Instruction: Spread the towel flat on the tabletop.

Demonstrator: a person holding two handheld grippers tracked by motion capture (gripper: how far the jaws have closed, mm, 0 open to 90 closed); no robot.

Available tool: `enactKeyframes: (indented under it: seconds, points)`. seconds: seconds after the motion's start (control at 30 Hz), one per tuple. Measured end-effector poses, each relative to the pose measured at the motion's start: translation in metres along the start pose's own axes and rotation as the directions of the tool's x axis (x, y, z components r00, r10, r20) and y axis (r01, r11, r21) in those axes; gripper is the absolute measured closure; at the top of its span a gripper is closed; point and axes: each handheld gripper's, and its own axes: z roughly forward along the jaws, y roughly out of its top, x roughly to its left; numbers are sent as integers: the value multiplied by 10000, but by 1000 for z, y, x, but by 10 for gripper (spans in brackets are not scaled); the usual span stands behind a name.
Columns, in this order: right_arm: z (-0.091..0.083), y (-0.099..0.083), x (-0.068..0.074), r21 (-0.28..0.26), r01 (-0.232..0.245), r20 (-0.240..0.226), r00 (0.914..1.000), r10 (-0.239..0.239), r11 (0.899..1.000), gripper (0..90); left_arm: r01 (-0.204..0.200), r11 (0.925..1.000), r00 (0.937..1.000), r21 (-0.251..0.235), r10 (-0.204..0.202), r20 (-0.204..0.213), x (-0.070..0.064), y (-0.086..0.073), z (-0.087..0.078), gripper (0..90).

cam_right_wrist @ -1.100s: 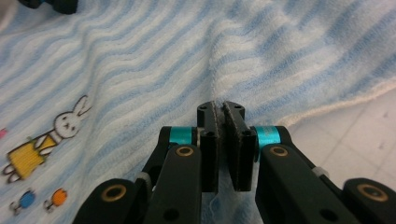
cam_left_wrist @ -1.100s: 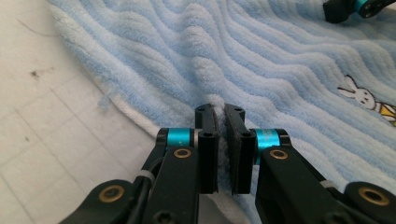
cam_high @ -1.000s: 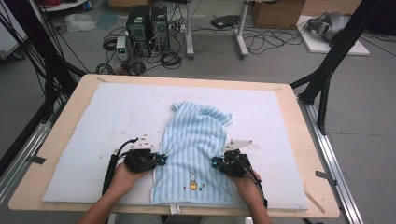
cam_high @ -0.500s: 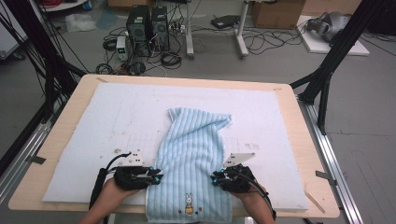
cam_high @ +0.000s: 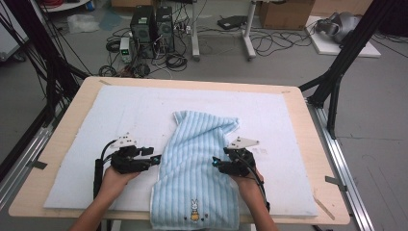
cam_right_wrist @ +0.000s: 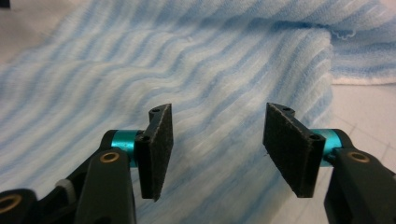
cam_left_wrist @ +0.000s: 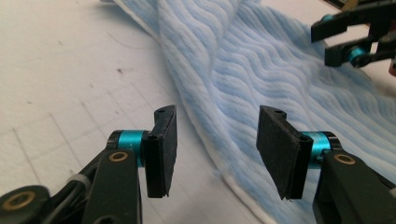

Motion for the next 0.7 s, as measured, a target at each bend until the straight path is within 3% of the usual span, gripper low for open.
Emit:
enactKeyframes:
  seconds: [0.1,0.17,0.2,0.3,0.43,0.53,0.63,0.7]
  points:
    - [10,-1,-4,622,-159,-206,9996,172,9979,592,-64,10000,9999,-57,63,-161,4,3,2,483]
    - [10,-2,-4,630,83,-89,9999,-77,9980,759,-148,9998,9997,-116,146,-190,6,5,3,483]
    - [9,-1,-5,688,28,-425,9991,1,9976,843,-163,9997,9996,-179,159,-237,6,7,5,482]
    - [5,-2,-3,993,292,-960,9952,-197,9946,859,-193,9995,9997,-269,189,-142,9,13,8,482]
    - [-6,-10,1,1189,601,-1991,9793,-355,9911,859,-81,9995,9996,-299,73,-277,13,16,10,480]
    - [-13,-15,1,1409,725,-2800,9595,-305,9874,858,240,9997,9990,-40,-241,-389,18,14,12,482]
    - [-19,-20,3,1525,1133,-3611,9311,-513,9818,838,284,9995,9992,-132,-288,-276,17,15,13,490]
    - [-22,-20,2,1394,1096,-3629,9304,-523,9841,786,281,9994,9996,-215,-283,-85,14,15,14,495]
